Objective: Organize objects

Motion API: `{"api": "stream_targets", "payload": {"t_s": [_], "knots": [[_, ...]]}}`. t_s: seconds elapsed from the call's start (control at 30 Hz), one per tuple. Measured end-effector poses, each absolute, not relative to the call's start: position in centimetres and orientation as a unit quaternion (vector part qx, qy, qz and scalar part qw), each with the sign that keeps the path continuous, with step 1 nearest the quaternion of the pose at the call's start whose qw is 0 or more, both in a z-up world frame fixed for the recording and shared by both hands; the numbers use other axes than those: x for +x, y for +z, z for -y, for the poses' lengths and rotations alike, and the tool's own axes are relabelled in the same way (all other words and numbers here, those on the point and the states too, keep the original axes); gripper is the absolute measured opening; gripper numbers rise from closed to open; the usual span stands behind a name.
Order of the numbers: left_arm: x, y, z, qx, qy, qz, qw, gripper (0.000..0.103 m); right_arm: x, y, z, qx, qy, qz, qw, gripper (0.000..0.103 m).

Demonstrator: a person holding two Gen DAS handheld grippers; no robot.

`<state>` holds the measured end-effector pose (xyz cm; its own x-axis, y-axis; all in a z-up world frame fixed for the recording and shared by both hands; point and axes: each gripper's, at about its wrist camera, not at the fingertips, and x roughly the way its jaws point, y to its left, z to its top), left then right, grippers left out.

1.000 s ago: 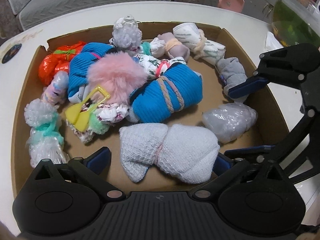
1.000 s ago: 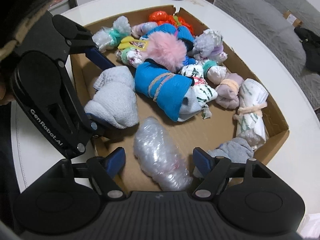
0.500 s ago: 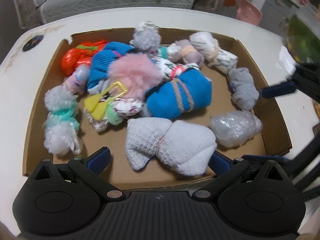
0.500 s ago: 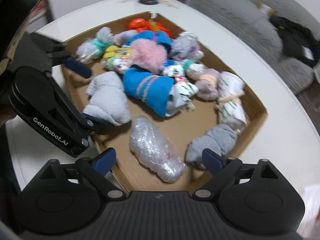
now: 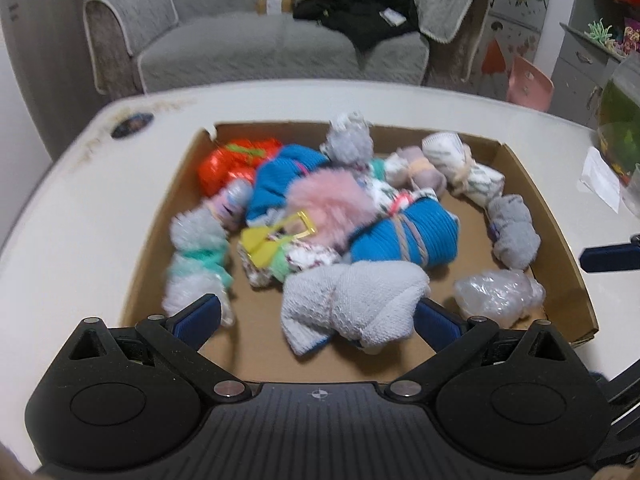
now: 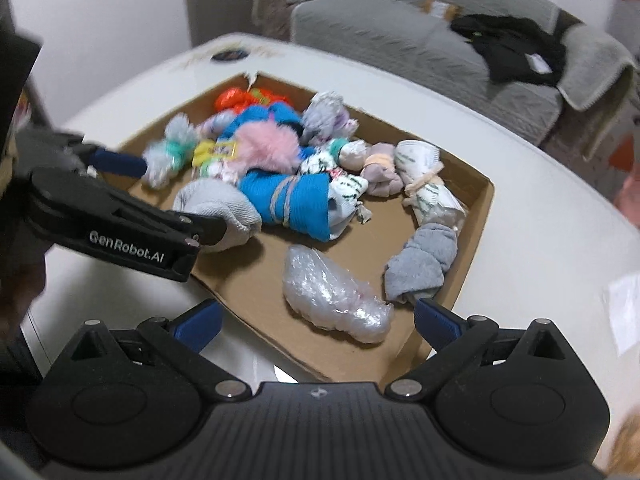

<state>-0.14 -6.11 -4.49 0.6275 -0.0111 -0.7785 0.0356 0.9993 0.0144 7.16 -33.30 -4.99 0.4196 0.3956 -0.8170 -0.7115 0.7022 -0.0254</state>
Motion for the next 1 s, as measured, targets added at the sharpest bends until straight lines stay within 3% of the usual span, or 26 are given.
{"api": "stream_targets", "payload": {"t_s": [0.43,1.0], "knots": [[-1.1,-2.0,4.7,0.005,-0.003,-0.386,0.922,0.103,7.1,-4.4,34.8,-0.05,0.269,-0.453,0.849,0.102],[-0.9,-1.0,4.1,0.014,0.004,-0.37,0.929,0.103,7.2,-3.8,33.6,-0.041,0.265,-0.444,0.855,0.102]]}}
